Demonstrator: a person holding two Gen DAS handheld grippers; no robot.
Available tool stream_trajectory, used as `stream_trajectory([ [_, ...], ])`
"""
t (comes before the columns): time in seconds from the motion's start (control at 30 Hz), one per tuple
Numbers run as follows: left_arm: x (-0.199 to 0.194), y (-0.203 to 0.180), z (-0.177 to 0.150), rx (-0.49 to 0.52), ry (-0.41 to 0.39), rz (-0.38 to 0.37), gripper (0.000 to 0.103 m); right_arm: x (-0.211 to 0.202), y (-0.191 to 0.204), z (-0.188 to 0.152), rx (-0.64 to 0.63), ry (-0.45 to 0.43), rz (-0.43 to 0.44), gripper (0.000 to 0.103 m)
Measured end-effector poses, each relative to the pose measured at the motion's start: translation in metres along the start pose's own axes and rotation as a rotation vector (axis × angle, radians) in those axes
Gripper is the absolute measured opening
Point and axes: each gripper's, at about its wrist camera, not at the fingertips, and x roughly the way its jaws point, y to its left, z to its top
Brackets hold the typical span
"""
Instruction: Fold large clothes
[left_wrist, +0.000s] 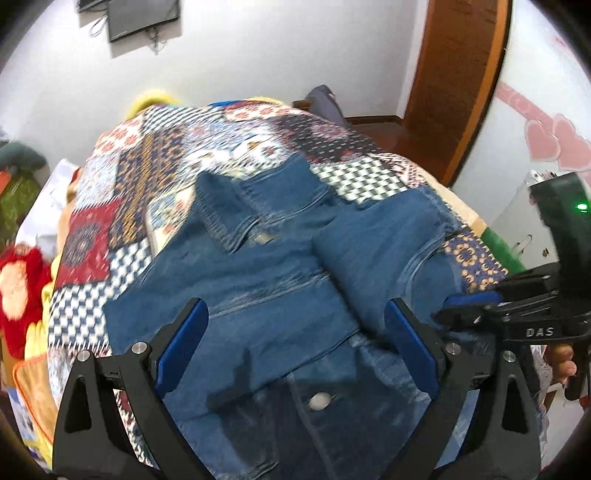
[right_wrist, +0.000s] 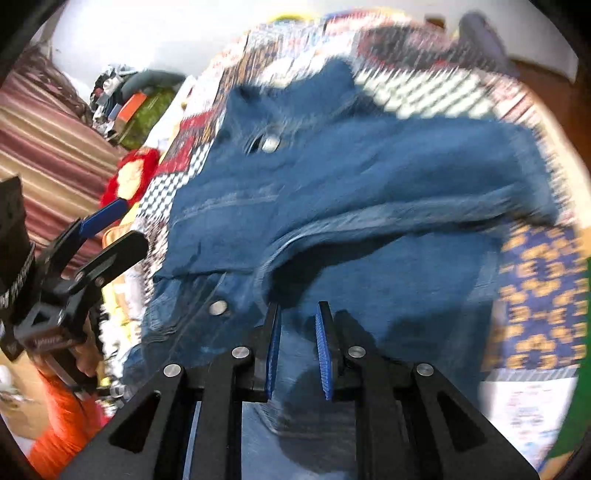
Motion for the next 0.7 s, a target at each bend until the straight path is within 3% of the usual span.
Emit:
stream_trajectory([
  [0.13, 0.013, -0.030, 0.025, 0.058, 0.002, -0.031, 0.097, -0.045, -0.023, -0.002, -0.028, -0.125, -0.119, 0.015],
  [0.3, 0.046, -0.077, 0.050, 0.154, 0.047, -0.077, 0.097, -0.086, -0.068, -0.007, 0.027, -0.216, -0.208, 0.015],
  [0.57, 0.114, -0.148, 0.059, 0.355, 0.155, -0.106, 0.097, -0.089, -0.123, -0.018, 0.152, -0.211, -0.219, 0.015],
  [0.7, 0.143, -0.161, 0.054, 0.386, 0.231, -0.120, 0.080, -0.071, -0.131, -0.023, 0.172, -0.175, -0.214, 0.015],
])
